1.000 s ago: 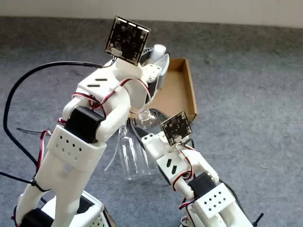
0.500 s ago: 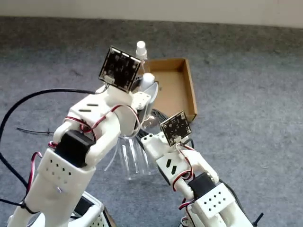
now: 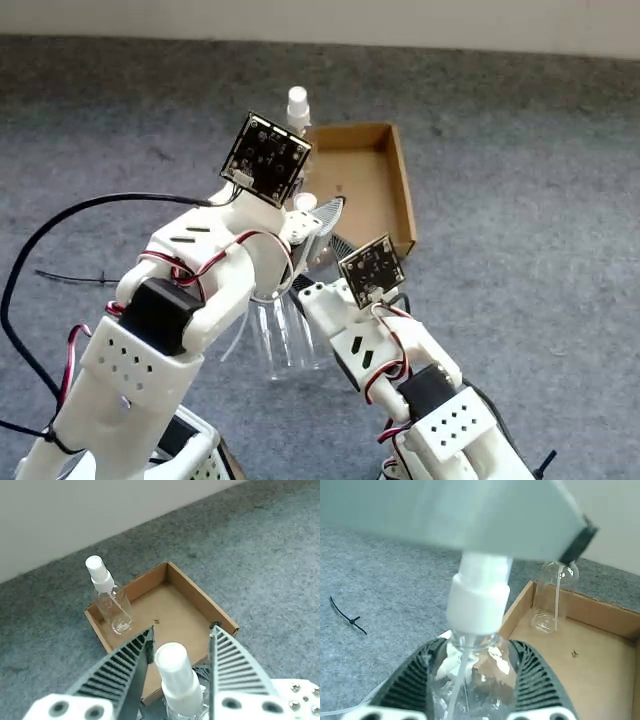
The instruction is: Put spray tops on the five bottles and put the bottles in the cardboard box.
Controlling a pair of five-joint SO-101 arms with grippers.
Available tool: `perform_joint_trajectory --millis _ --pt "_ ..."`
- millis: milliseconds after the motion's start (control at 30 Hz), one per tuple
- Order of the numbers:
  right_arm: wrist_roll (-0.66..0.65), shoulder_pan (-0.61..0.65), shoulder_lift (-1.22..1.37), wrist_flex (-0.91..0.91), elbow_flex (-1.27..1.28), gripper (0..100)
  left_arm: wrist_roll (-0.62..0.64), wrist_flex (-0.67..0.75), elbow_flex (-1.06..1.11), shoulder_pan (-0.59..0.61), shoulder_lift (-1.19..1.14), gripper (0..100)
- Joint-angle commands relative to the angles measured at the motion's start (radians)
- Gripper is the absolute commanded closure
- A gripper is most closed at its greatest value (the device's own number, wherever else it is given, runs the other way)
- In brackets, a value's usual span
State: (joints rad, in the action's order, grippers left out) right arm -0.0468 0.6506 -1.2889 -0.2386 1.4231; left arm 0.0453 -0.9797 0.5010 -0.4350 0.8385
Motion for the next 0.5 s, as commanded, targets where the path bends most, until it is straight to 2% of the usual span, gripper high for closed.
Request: perform_joint_trajectory --millis 0,67,267,467 --pt "0.011 -0.001 -0.019 0.027 -0.016 99.5 -0.015 -0.018 -0.108 0.01 0.025 82" --pt "0.011 -0.001 -0.019 0.027 -0.016 99.5 -0.017 -0.018 -0.125 0.018 0.025 82" --pt "0.011 -0.001 -0.019 0.027 -0.016 99.5 -0.017 -0.017 -0.113 0.142 0.018 82" --pt "0.011 -0.001 -0.019 0.027 -0.016 99.5 -0.083 -0.018 -0.022 0.151 0.025 82"
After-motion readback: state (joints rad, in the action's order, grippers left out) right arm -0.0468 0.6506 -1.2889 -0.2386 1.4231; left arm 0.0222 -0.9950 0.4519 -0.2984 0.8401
